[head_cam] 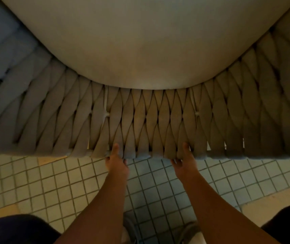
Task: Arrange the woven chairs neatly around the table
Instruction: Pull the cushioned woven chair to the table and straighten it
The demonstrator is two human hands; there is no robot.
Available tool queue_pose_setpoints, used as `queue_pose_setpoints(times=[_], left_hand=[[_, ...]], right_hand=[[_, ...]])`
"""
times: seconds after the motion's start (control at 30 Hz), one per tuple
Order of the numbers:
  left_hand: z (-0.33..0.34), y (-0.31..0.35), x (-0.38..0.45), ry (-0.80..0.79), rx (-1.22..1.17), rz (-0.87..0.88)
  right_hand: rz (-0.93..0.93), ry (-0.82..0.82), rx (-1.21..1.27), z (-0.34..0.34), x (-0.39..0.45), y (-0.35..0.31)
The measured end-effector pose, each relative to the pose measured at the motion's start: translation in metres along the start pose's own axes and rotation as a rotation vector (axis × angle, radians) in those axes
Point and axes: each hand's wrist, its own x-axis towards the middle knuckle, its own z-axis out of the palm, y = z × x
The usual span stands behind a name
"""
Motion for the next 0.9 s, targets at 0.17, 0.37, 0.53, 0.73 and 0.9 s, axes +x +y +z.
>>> queue_pose_setpoints(times=[0.17, 0.37, 0.53, 0.73, 0.9], left_hand=[[-0.024, 0.016, -0.060, 0.061, 0.057, -0.070], [-0.074, 0.091, -0.208, 0.165, 0.114, -0.108], [-0.103, 0.158, -0.332, 0.236, 0.148, -0.105], [-0.123, 0.211, -0.433, 0.349, 0.292, -0.151], [-0.115, 0.246, -0.470, 0.368, 0.374, -0.034]], right_hand=[[-0.004, 0.044, -0.055, -0.013, -0.068, -0.020], [0.075, 0.161, -0.155, -0.018, -0.239, -0.041], [0.135, 0.311, -0.203, -0.009, -0.379, -0.064], [0.166, 0.390, -0.127, 0.007, -0.499, -0.098], [0.130, 0.372, -0.082, 0.020, -0.536, -0.119]])
